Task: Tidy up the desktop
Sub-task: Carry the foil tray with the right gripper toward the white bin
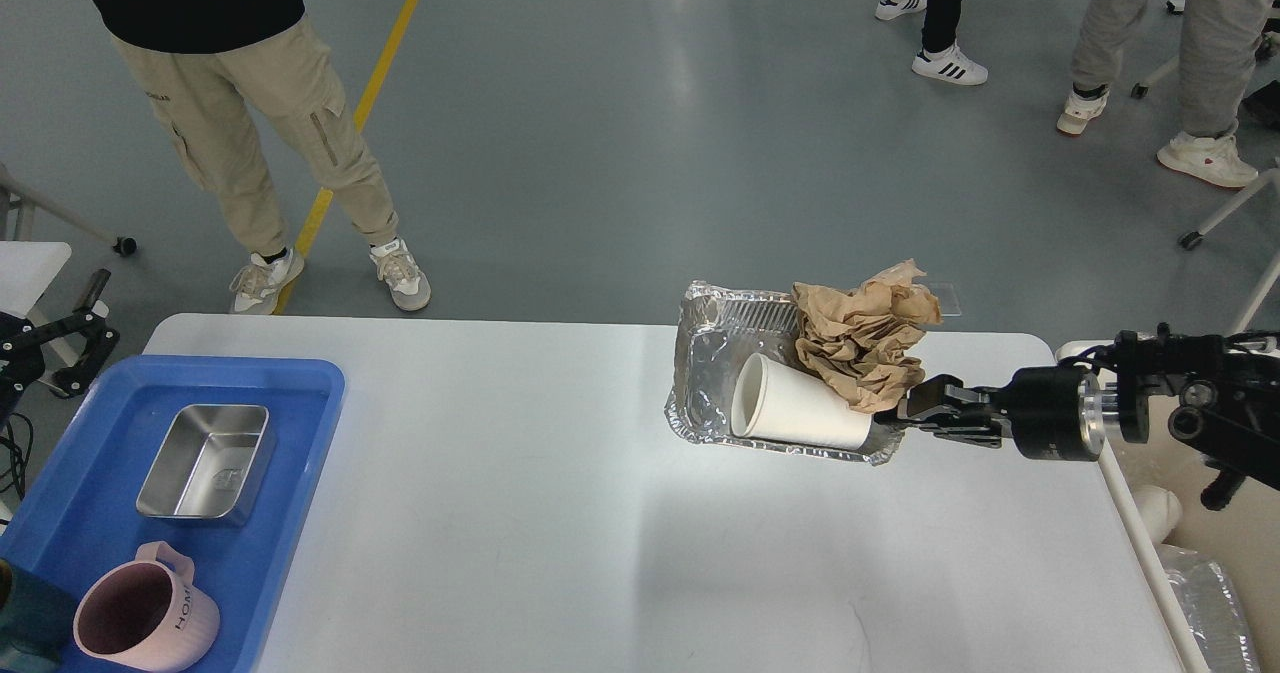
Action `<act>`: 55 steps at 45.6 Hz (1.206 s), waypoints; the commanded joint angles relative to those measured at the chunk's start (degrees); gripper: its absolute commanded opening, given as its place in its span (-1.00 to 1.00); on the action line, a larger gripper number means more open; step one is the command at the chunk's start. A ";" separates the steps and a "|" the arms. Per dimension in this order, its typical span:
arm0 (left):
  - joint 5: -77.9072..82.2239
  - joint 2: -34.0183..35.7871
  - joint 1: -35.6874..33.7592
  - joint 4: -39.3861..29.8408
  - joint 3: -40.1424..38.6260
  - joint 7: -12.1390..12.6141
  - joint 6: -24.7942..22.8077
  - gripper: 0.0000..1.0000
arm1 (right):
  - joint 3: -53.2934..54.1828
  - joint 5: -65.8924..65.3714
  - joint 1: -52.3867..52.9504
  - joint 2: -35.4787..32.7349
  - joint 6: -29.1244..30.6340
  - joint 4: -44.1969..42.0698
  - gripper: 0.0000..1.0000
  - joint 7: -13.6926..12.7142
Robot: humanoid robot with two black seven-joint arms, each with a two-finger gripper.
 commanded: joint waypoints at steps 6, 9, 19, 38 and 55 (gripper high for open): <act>-0.16 -2.47 -0.31 -0.09 0.27 2.60 -2.34 0.94 | 0.00 4.13 -0.58 -5.38 0.36 0.81 -1.00 0.00; -0.16 -2.65 -0.31 -0.09 -0.52 4.27 -2.51 0.94 | -0.08 5.71 -0.76 -7.23 0.37 1.16 -1.00 0.00; -3.76 -3.88 -0.57 0.00 -0.52 4.89 -2.42 0.94 | -0.09 9.05 -2.52 -11.62 0.37 1.78 -1.00 0.09; -4.12 -6.34 0.04 0.09 0.36 4.98 -2.69 0.95 | 0.18 17.76 -7.09 -18.66 0.28 1.60 -1.00 0.18; -4.03 -6.16 1.01 0.09 0.19 4.98 -4.36 0.95 | -0.17 25.58 -12.09 -23.14 -0.07 -0.33 -1.00 0.62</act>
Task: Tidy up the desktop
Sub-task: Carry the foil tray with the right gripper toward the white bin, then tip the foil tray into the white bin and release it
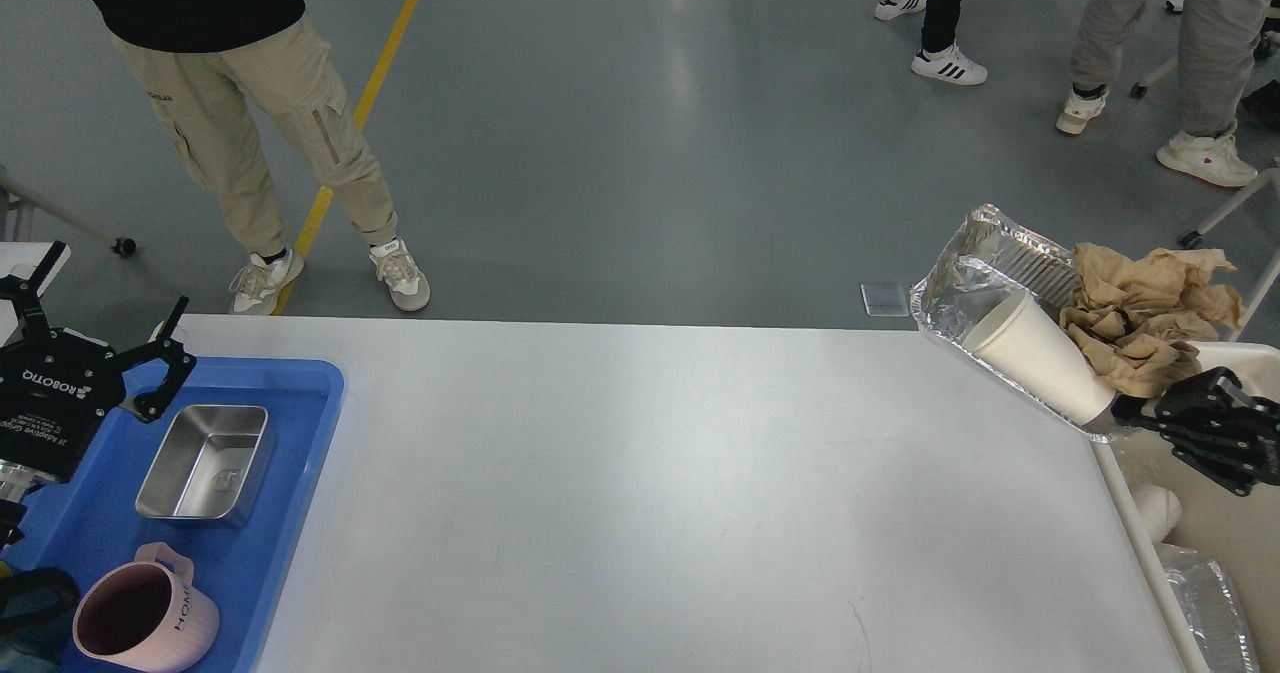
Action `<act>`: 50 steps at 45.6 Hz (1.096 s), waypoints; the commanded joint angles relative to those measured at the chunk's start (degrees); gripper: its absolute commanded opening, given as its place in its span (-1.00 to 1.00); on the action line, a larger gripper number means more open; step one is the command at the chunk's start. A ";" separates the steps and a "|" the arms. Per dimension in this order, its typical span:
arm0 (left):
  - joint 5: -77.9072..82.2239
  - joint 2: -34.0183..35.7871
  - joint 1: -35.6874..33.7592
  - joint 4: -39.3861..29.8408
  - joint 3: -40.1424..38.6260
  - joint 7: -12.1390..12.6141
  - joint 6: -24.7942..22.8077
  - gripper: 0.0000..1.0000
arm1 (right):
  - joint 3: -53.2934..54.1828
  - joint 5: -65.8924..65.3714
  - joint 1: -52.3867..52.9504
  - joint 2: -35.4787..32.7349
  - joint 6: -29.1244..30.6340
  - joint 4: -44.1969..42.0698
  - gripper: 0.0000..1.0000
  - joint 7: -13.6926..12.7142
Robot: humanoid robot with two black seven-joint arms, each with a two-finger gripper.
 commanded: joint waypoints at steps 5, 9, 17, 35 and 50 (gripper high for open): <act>0.00 0.31 0.42 0.07 -0.49 -0.01 -0.53 0.95 | -0.16 4.38 -3.29 -1.84 -0.23 -2.54 -1.00 0.06; 0.00 0.23 0.42 -0.02 -0.75 -0.01 -0.79 0.95 | -0.34 5.96 -5.05 -2.02 -0.41 -3.85 -1.00 0.06; -0.08 0.14 0.42 -0.02 -0.49 -0.01 -0.79 0.95 | -0.42 11.49 -9.09 -1.93 -0.41 -7.54 -1.00 0.06; 0.00 -0.04 0.51 -0.11 -0.05 -0.09 -0.79 0.95 | -0.51 21.43 -18.32 1.14 0.20 -19.32 -1.00 -0.21; 0.00 -0.13 1.83 -0.20 0.12 -0.09 -1.32 0.95 | -0.42 25.12 -22.89 6.59 0.29 -27.93 -1.00 -0.38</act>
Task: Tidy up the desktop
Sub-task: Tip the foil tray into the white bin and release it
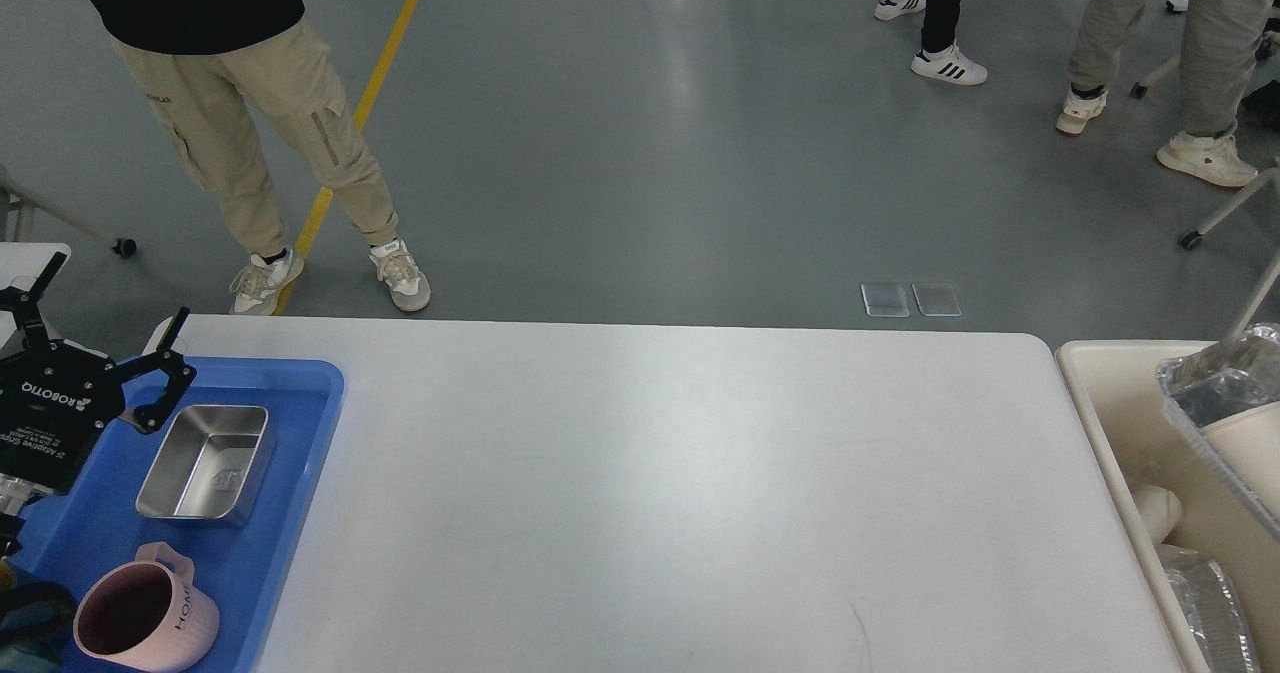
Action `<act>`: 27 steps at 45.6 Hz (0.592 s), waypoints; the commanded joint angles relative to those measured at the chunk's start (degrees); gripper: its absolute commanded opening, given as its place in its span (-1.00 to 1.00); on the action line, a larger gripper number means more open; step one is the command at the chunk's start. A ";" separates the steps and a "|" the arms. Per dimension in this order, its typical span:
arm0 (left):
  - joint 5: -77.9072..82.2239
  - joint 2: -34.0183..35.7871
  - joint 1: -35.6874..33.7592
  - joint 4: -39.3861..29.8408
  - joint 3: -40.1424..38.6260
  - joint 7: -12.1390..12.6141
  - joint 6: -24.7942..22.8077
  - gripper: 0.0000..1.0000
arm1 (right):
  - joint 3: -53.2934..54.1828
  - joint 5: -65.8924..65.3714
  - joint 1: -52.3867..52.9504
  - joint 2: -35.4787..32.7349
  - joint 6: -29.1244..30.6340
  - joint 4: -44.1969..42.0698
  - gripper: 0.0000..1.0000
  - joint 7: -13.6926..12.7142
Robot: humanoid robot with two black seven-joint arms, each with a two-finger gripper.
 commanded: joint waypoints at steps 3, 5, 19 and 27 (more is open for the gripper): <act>0.00 -0.03 0.38 0.00 0.06 0.03 -0.15 0.95 | 0.07 2.08 -1.69 2.12 0.00 -3.92 -1.00 -0.31; 0.00 -0.03 0.55 0.00 0.06 0.03 -0.24 0.95 | -0.01 2.17 -1.69 2.56 0.00 -4.80 -1.00 -0.31; 0.00 -0.03 0.73 0.08 0.06 0.03 -0.85 0.95 | 0.25 2.26 -2.92 9.67 -0.09 -15.43 -0.25 -0.66; 0.00 -0.03 1.08 0.00 0.06 0.03 -0.85 0.95 | 0.77 2.17 -3.01 12.40 -0.09 -20.18 0.53 -0.75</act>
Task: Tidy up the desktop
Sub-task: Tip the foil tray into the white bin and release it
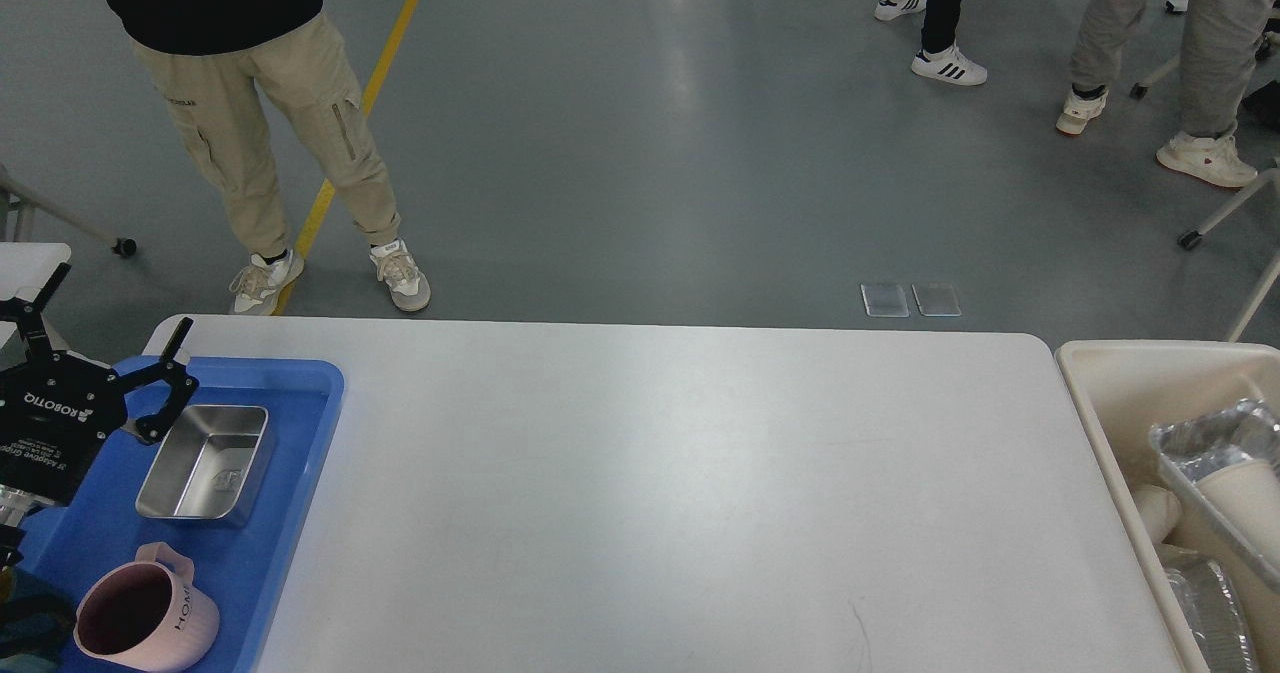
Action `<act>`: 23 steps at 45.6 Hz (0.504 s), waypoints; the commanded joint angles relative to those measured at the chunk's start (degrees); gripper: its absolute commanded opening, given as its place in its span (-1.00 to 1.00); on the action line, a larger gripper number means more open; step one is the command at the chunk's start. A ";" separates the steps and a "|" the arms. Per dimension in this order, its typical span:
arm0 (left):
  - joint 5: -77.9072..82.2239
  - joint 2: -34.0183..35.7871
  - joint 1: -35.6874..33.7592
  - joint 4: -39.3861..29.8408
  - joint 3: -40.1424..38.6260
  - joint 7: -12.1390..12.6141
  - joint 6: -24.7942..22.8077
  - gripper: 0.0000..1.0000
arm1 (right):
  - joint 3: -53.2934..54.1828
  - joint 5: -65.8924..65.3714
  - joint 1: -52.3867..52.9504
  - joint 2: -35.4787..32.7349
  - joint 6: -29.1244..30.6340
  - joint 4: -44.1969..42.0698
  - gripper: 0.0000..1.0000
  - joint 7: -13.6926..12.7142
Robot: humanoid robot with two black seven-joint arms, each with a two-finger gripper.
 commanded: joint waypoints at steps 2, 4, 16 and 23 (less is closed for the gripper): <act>0.00 0.00 0.20 -0.09 0.00 0.00 0.00 0.95 | 0.34 -0.04 -0.03 2.37 -0.01 -4.04 0.68 0.02; 0.00 0.00 0.20 -0.08 0.00 0.00 0.00 0.95 | 0.34 -0.04 -0.03 3.08 -0.36 -5.18 0.94 0.02; 0.09 0.27 0.11 0.09 0.00 0.09 0.08 0.95 | 0.34 -0.13 0.85 4.75 -0.63 -9.75 1.00 0.46; 0.17 0.71 -0.16 0.00 0.00 0.09 0.00 0.95 | 0.52 -0.12 7.52 6.33 -0.28 -9.67 1.00 0.81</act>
